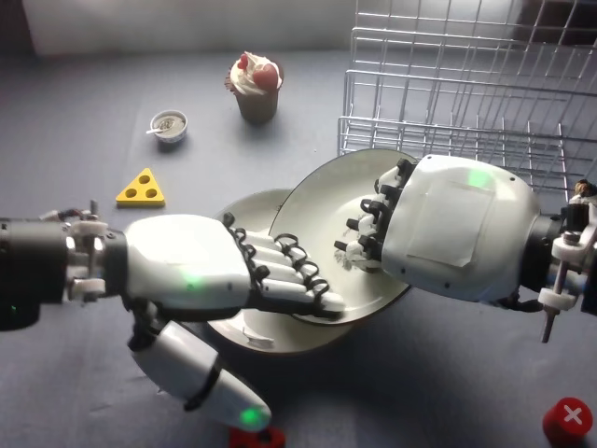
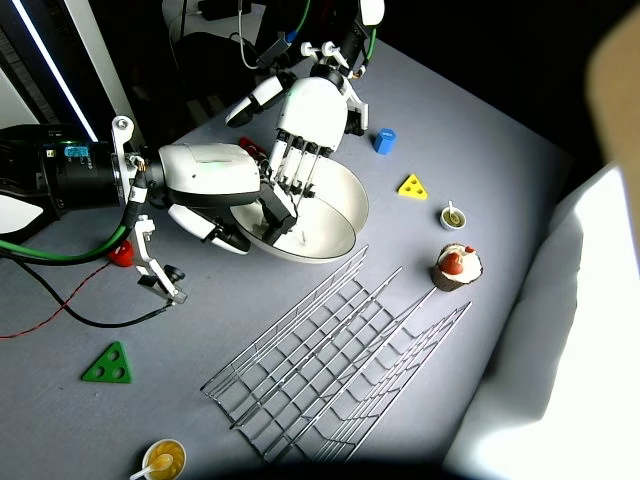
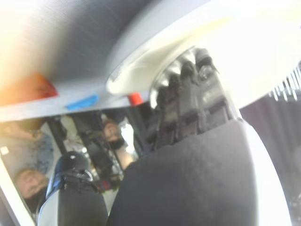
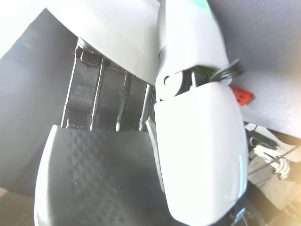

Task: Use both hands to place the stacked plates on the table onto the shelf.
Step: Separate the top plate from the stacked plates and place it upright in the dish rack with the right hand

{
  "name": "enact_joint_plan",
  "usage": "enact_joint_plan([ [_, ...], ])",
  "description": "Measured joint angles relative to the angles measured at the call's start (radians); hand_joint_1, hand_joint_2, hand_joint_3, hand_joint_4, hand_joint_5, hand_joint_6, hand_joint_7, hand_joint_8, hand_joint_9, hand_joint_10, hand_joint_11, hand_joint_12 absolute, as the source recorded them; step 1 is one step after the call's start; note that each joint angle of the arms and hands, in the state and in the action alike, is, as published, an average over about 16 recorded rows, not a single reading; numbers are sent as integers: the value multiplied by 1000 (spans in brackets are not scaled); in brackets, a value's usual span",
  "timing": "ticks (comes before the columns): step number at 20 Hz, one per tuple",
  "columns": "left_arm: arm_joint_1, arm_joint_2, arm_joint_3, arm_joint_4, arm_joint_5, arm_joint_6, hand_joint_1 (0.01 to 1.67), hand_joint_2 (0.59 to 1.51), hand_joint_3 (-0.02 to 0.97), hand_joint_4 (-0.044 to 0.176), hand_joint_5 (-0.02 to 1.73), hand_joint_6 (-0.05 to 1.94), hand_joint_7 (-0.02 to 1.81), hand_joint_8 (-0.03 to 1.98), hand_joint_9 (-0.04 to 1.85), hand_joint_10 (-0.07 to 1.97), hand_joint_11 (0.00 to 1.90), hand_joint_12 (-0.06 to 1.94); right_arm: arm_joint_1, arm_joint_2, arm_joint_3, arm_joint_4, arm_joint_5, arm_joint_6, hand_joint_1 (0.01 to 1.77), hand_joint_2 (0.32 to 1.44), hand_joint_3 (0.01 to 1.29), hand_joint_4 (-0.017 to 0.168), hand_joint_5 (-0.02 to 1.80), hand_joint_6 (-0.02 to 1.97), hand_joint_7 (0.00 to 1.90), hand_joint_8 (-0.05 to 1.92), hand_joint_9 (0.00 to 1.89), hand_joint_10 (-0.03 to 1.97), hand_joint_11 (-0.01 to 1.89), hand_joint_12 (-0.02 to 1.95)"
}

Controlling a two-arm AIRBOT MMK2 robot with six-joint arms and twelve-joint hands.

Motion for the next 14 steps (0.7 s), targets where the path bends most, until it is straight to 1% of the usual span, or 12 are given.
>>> enact_joint_plan([
  [3, -20, 30, 0, 2, -1, 0, 35, 1019, 12, -1, 140, 2, 177, -1, 179, 7, 177, 24, 0, 6, -12, 1, 1, 0, 1509, 932, 12, -3, 886, 553, 993, 426, 1012, 634, 933, 1365],
  [6, -40, 69, 0, 11, 0, 0, 33, 1017, 12, 0, 146, 8, 185, 2, 184, 11, 178, 24, 0, 16, -31, 4, 0, 0, 1499, 933, 12, -5, 894, 573, 1014, 416, 1040, 625, 949, 1357],
  [10, -62, 133, 2, 24, 2, 0, 31, 1016, 12, 0, 145, 7, 183, 2, 181, 11, 175, 21, 5, 36, -70, 12, -7, 0, 1487, 934, 12, -4, 907, 597, 1039, 413, 1069, 631, 961, 1356],
  [14, -80, 199, 4, 36, 5, 0, 30, 1015, 12, 1, 144, 6, 180, 2, 180, 11, 173, 18, 30, 65, -119, 38, -20, 1, 1480, 935, 12, -2, 926, 676, 1046, 463, 1078, 673, 955, 1358],
])
